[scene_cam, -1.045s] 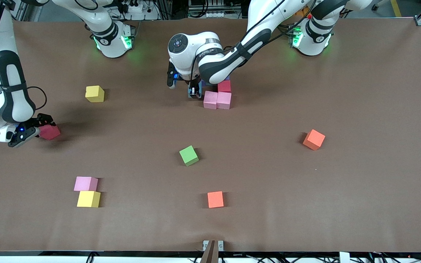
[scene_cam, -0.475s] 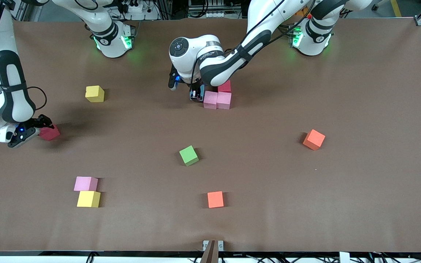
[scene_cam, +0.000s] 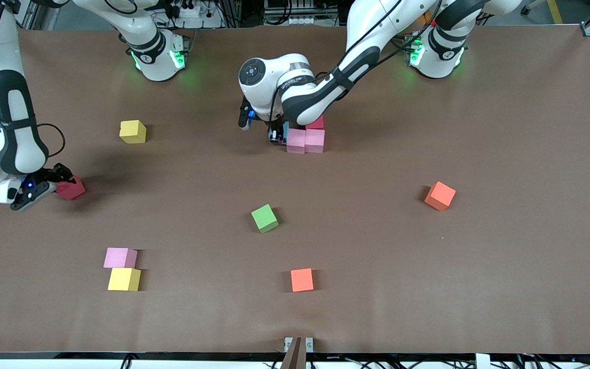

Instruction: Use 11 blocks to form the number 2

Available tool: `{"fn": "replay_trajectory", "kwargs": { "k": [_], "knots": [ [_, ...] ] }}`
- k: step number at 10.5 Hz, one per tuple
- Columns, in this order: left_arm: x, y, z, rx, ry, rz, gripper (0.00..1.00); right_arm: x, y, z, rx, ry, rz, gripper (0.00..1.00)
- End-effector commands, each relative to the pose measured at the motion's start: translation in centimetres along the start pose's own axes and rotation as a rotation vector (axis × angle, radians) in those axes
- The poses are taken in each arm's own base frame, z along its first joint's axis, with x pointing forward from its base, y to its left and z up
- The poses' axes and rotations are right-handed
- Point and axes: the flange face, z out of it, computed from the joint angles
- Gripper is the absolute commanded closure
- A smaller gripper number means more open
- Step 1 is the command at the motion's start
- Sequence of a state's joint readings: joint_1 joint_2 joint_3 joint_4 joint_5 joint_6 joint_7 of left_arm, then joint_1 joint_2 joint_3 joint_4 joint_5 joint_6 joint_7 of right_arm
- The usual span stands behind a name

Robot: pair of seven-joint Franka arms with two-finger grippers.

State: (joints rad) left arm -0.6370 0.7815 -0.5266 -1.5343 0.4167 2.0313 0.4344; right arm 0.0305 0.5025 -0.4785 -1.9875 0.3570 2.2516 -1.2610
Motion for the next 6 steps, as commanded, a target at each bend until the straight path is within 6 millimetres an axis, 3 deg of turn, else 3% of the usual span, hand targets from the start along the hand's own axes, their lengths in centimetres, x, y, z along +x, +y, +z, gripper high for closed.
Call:
{"fn": "replay_trajectory", "kwargs": {
  "k": [1,6],
  "knots": [
    [0.2,-0.4,0.6,0.004,-0.023,0.020,0.66,3.2,-0.4,-2.6,-0.006,0.033,0.006,0.67],
    [0.9,0.0,2.1,-0.004,-0.022,0.024,0.65,7.5,-1.0,-5.2,-0.043,0.083,0.007,0.67]
  ]
}}
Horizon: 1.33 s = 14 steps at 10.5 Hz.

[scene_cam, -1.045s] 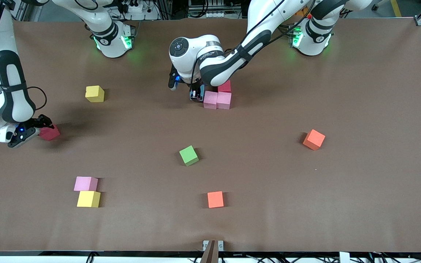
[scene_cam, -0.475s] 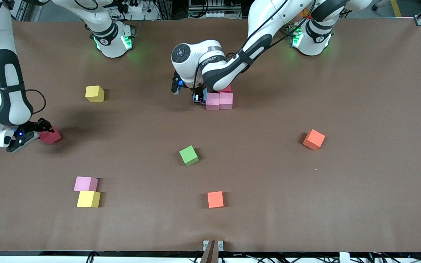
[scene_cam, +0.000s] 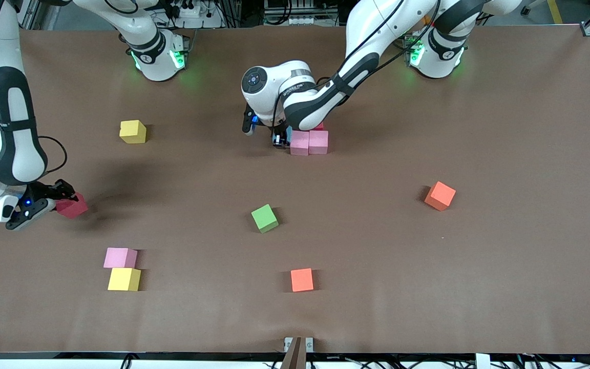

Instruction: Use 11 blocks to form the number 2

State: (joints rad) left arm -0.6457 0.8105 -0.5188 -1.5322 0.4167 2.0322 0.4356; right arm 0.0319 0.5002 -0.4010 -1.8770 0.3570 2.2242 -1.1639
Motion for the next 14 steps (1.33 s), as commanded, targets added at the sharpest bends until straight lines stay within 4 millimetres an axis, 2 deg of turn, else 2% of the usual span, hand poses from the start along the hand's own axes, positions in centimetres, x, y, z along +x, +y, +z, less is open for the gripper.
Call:
{"fn": "replay_trajectory", "kwargs": {
  "k": [1,4,8,12,14],
  "knots": [
    [0.9,-0.6,0.0,0.035,-0.009,0.020,0.66,2.8,-0.4,-2.6,-0.015,0.038,0.016,0.67],
    [0.7,-0.9,0.2,0.041,-0.015,0.006,0.65,7.3,-2.7,-4.2,-0.003,0.067,0.057,0.67],
    [0.7,-0.9,0.2,0.033,-0.010,-0.051,0.58,11.6,-5.7,-4.9,-0.010,0.094,0.129,0.66],
    [0.7,-0.9,0.2,0.034,-0.010,-0.090,0.60,17.0,-11.5,-4.8,0.011,0.103,0.226,0.66],
    [0.8,-1.0,0.3,0.040,-0.004,-0.088,0.59,19.0,-14.1,-4.6,0.017,0.102,0.290,0.66]
  ]
}}
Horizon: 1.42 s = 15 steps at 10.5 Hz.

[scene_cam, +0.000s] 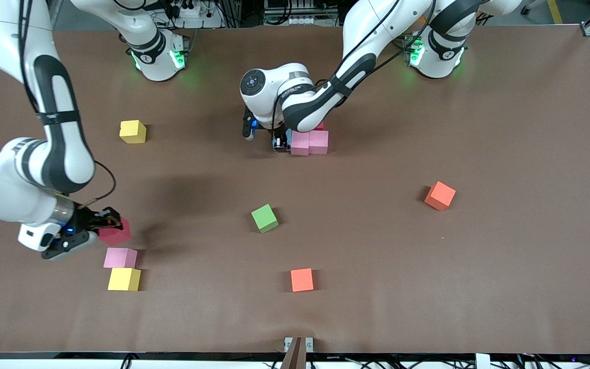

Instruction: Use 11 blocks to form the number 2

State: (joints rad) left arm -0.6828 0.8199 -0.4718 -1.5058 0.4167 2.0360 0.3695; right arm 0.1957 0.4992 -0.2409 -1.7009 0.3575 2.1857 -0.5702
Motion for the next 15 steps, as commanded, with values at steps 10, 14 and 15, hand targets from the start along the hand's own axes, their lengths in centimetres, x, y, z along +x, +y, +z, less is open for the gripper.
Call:
{"fn": "replay_trajectory", "kwargs": {
  "k": [10,14,15],
  "knots": [
    [0.7,-0.7,0.9,0.041,0.013,-0.010,0.59,4.0,-14.7,0.5,0.031,-0.009,0.242,0.66],
    [0.7,-0.6,1.0,0.041,0.013,-0.008,0.01,4.2,-15.1,0.3,0.033,-0.005,0.252,0.66],
    [0.7,-0.7,1.0,0.038,0.014,-0.014,0.00,4.1,-15.0,0.3,0.032,-0.005,0.254,0.65]
  ]
}}
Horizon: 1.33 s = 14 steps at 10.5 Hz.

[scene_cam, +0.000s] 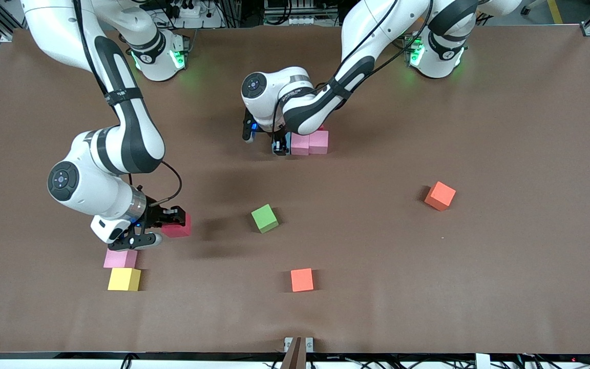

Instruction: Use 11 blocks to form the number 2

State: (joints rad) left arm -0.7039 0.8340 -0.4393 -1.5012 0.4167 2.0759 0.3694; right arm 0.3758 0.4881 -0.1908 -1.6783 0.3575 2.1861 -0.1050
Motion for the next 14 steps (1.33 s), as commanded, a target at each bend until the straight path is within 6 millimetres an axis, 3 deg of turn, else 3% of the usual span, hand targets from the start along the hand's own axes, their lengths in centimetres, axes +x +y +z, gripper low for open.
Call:
{"fn": "replay_trajectory", "kwargs": {
  "k": [1,6,14],
  "knots": [
    [0.5,-0.1,0.0,0.019,0.001,-0.018,0.00,-0.1,-0.4,-0.8,-0.003,0.004,0.014,0.65],
    [0.6,0.0,-0.2,0.014,0.007,-0.091,0.00,-0.1,-0.4,-0.9,-0.002,0.004,0.013,0.65],
    [1.6,1.7,-2.4,0.013,0.036,-0.072,0.00,0.0,-0.4,-1.0,-0.001,0.006,0.018,0.65]
  ]
}}
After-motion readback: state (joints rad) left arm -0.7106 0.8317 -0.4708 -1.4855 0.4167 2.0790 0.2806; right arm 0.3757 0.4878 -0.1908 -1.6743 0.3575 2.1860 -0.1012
